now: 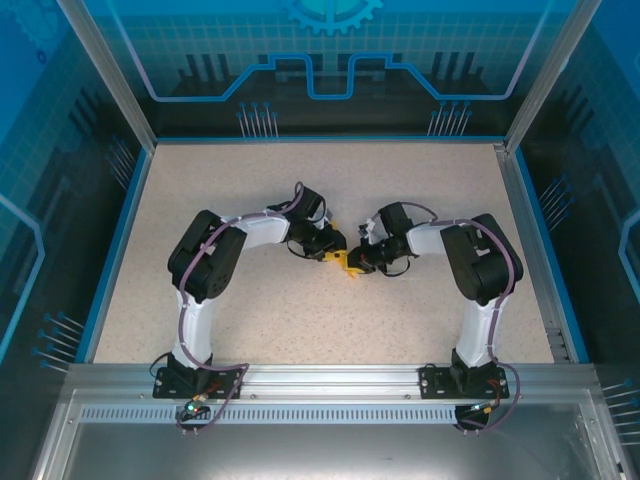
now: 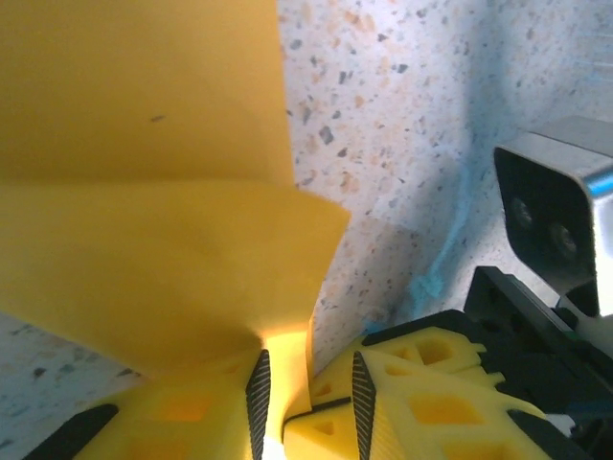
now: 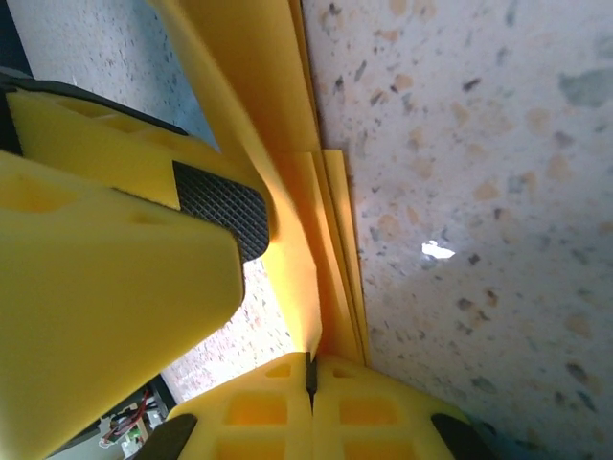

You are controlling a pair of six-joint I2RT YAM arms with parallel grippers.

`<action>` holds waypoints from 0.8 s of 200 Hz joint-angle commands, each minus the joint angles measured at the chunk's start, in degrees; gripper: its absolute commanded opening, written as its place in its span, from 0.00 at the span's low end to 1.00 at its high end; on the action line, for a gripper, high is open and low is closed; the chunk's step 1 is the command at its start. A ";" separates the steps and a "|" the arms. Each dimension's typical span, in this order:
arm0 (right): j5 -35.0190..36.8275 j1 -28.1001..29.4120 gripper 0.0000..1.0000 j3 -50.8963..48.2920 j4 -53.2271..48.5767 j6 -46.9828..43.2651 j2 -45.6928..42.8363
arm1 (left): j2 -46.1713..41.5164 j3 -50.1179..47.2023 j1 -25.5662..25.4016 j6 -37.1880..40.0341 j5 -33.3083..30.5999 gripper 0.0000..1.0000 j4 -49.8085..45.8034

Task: Fold a paper plane with a square sheet of paper (pick it up from the middle)
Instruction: Fold the wing for the fifth time at the center of the table.

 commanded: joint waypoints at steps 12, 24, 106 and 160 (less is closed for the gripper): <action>-2.26 -1.28 0.00 -1.64 2.59 2.29 1.65 | -3.47 -3.36 -0.05 0.73 2.61 0.32 4.15; -2.48 -1.54 0.00 -1.89 2.97 2.69 1.55 | -3.49 -4.12 -0.06 0.73 2.53 0.32 4.41; -2.54 -1.99 0.00 -2.29 2.62 3.22 1.50 | -0.02 -2.73 -0.07 0.79 0.69 0.31 1.86; -0.63 -1.87 0.09 -1.60 0.03 2.10 -0.99 | 1.96 -0.88 -0.08 0.88 -3.21 0.25 -4.48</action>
